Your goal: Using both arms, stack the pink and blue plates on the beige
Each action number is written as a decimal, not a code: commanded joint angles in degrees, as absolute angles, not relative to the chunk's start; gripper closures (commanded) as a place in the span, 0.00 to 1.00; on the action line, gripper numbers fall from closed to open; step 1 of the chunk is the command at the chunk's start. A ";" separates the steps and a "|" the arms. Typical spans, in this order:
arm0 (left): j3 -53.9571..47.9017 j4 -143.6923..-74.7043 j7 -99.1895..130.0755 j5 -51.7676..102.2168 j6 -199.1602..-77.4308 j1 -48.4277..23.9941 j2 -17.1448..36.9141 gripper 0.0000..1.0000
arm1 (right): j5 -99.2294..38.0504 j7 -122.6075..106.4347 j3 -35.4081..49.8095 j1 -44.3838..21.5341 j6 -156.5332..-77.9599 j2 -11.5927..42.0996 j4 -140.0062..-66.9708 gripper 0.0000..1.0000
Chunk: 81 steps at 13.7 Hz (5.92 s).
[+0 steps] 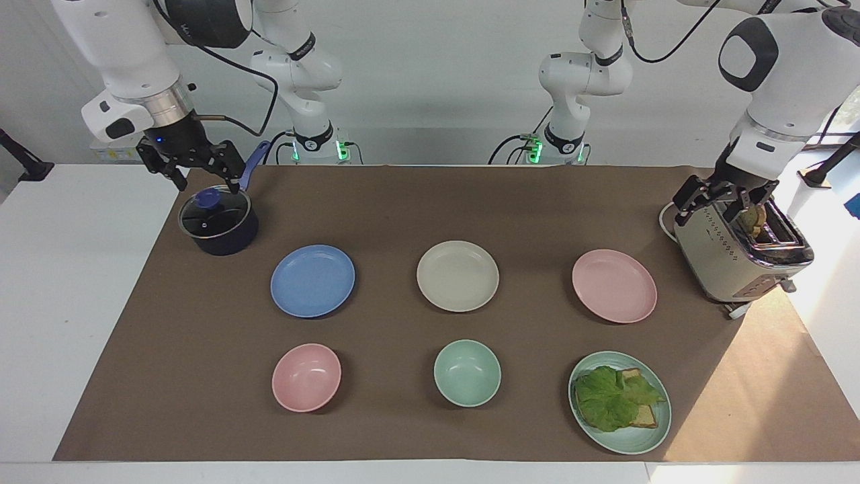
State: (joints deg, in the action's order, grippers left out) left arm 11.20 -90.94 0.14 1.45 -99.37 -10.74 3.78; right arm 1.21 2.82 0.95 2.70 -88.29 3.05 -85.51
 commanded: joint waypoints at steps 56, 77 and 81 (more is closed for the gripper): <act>5.27 -111.69 18.54 19.50 -118.43 -28.11 10.90 1.00 | 1.50 3.08 1.23 3.25 -88.15 1.23 -87.63 0.00; 6.15 -96.62 0.44 0.46 -102.51 -6.68 1.58 0.00 | 1.49 3.08 1.14 3.25 -88.15 0.70 -88.50 0.00; 6.06 -94.83 0.09 -0.88 -100.55 -6.77 1.15 0.00 | 1.41 3.08 0.79 3.52 -98.58 -3.07 -97.09 0.00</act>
